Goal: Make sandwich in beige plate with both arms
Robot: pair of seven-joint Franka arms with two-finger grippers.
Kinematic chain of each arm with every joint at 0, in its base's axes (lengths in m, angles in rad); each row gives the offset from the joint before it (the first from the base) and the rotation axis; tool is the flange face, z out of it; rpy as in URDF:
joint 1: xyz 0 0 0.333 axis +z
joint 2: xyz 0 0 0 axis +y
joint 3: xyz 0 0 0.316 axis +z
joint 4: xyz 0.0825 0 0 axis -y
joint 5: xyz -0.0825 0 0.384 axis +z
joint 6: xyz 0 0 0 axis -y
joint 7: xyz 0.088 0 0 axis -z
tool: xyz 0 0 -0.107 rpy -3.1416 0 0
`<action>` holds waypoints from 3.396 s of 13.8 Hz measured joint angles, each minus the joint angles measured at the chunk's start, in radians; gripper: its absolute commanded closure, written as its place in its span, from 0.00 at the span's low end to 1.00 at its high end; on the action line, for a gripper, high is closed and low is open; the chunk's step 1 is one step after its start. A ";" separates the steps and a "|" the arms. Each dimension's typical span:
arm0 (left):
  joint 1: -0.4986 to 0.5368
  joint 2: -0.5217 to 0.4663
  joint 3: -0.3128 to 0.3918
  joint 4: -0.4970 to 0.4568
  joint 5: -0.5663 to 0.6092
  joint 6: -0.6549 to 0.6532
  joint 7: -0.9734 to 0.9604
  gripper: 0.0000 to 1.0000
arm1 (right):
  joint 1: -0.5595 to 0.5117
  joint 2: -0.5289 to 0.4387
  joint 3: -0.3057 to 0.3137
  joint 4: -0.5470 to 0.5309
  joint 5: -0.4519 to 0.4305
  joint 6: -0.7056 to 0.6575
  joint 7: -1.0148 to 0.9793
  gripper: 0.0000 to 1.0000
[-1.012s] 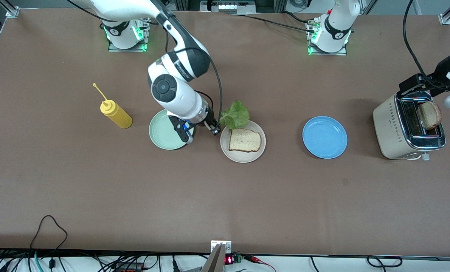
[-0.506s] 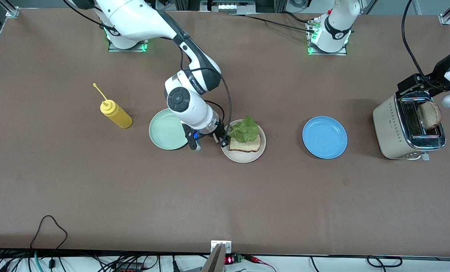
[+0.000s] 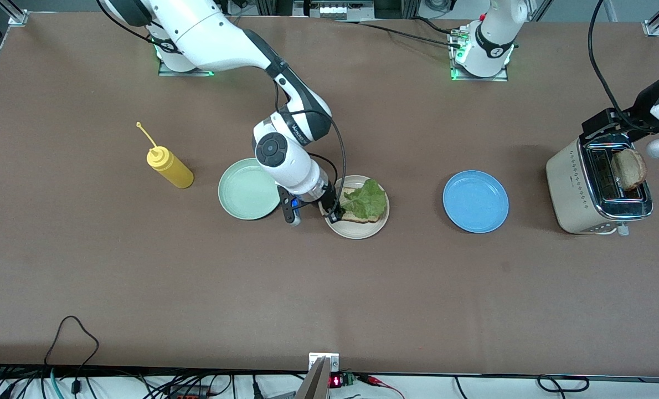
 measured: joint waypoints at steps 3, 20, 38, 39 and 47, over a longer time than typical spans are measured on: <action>0.000 0.000 0.000 0.000 0.000 0.000 0.000 0.00 | 0.000 0.020 0.000 0.010 0.000 0.001 0.000 0.86; 0.003 0.017 0.001 0.000 -0.005 0.005 0.000 0.00 | -0.008 0.035 -0.020 0.113 -0.002 -0.127 -0.048 0.00; 0.126 0.124 0.019 0.026 -0.006 0.012 0.001 0.00 | -0.413 -0.488 -0.053 -0.018 -0.218 -0.953 -1.408 0.00; 0.161 0.148 0.020 0.029 -0.005 0.020 0.001 0.00 | -0.436 -0.540 -0.054 -0.077 -0.220 -0.953 -1.456 0.00; 0.433 0.402 0.026 0.130 -0.005 0.036 0.207 0.00 | -0.648 -0.740 -0.058 -0.301 -0.286 -0.951 -1.793 0.00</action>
